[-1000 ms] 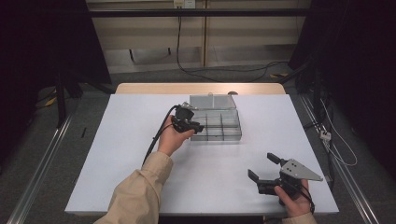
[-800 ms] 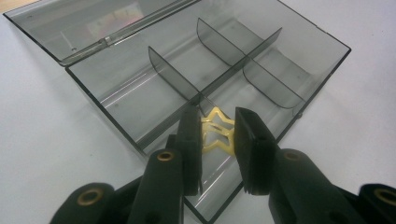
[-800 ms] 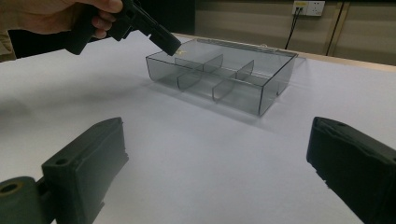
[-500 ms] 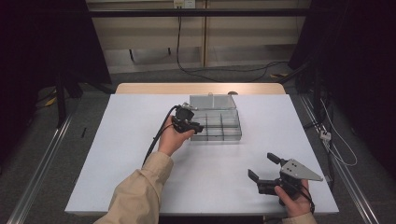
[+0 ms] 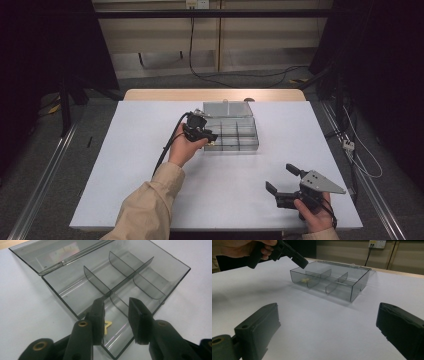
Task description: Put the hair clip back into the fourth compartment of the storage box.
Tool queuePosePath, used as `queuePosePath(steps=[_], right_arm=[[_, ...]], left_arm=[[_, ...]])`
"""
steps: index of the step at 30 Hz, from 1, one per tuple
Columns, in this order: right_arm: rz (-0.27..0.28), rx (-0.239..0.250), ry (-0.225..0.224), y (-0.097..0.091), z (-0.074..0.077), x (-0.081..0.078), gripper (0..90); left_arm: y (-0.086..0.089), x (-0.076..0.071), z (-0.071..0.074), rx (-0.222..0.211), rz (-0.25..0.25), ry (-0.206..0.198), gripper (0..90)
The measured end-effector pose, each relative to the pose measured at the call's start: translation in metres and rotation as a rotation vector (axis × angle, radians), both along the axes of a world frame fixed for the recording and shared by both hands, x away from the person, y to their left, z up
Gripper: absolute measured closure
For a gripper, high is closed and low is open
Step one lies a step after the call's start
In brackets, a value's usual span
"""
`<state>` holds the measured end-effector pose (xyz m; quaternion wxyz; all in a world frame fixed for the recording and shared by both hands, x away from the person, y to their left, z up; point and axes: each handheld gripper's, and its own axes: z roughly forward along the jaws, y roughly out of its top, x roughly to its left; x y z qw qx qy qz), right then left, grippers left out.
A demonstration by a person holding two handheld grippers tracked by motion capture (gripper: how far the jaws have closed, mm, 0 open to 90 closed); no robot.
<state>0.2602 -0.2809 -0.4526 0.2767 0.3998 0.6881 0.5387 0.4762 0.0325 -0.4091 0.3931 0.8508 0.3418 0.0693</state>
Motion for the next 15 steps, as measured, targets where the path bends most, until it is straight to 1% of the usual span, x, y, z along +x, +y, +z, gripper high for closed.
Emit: queuePosePath(steps=[3,6,7,9,11,12,13,14,15], right_arm=[[-0.001,0.000,0.000,0.000,0.000,0.000,4.2],[-0.001,0.000,0.001,0.000,-0.001,0.001,4.2],[0.001,0.000,0.001,0.000,-0.001,0.001,4.2],[0.002,0.000,0.005,0.000,-0.002,0.002,4.2],[0.001,0.002,0.002,-0.001,-0.002,0.002,4.2],[-0.001,0.004,0.003,-0.001,-0.002,0.002,4.2],[-0.001,0.005,0.003,-0.002,-0.001,0.002,4.2],[-0.002,0.004,0.003,-0.002,-0.001,0.002,4.1],[-0.002,0.003,0.004,-0.002,-0.001,0.001,4.2]], left_arm=[[0.003,-0.001,0.003,-0.013,0.006,0.002,61.5],[0.005,-0.002,0.006,-0.018,0.010,0.003,54.7],[0.006,-0.002,0.008,-0.024,0.013,0.006,52.1],[0.007,-0.003,0.009,-0.041,0.021,0.021,43.3],[0.008,-0.004,0.011,-0.029,0.018,0.014,42.0],[0.009,-0.004,0.011,-0.014,0.009,0.013,40.2],[0.010,-0.004,0.011,-0.027,0.010,0.025,36.8],[0.010,-0.004,0.012,-0.025,0.011,0.028,33.1],[0.011,-0.005,0.012,-0.022,0.005,0.028,32.2]])
